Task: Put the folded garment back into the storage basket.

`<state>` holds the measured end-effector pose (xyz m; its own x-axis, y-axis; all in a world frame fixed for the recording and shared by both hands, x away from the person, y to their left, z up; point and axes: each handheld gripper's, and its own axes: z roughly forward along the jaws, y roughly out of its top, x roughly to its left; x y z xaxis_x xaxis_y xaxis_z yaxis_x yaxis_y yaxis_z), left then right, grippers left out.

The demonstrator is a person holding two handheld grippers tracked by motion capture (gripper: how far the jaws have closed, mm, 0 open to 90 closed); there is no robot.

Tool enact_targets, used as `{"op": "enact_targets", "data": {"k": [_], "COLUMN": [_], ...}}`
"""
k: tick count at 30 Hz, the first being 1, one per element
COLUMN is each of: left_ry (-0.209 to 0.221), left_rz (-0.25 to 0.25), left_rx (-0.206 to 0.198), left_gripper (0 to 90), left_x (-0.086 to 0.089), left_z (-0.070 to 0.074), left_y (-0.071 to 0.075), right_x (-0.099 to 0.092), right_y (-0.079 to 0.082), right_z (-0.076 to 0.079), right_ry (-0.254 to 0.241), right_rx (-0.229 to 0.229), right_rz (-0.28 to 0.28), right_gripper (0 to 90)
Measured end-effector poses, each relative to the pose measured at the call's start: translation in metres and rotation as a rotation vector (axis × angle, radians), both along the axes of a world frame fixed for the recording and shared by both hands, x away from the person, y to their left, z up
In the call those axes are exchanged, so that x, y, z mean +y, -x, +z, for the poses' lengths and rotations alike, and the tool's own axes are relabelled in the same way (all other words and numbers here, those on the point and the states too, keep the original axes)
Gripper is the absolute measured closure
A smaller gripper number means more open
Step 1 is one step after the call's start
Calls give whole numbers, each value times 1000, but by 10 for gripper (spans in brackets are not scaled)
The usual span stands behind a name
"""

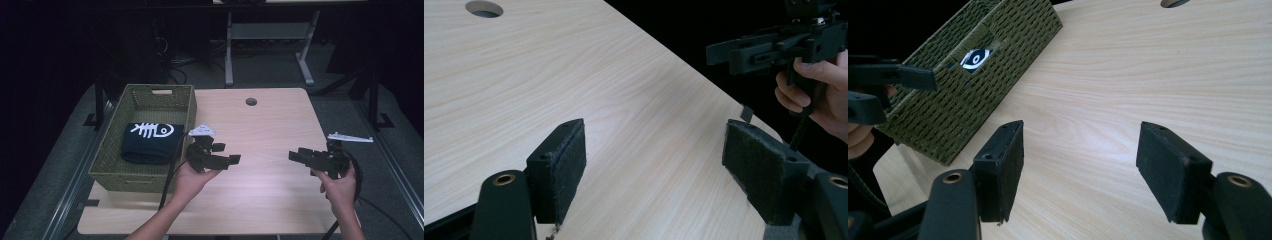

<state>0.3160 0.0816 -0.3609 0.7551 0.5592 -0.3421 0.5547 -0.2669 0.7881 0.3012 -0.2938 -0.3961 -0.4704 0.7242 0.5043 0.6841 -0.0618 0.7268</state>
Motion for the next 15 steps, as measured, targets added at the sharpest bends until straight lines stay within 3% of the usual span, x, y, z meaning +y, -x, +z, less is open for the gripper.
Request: {"op": "enact_targets", "data": {"k": [6, 15], "left_ry": [7, 0], "left_rz": [-7, -24], "left_rx": [-4, 18], "left_gripper": [236, 235], "left_x": [-6, -10], "left_z": [-4, -23], "left_y": [4, 12], "right_x": [-4, -12], "right_y": [4, 11], "right_z": [-6, -13], "right_ry": [-5, 10], "right_rx": [8, 14], "right_rz": [-4, -11], "right_gripper": [354, 351]}}
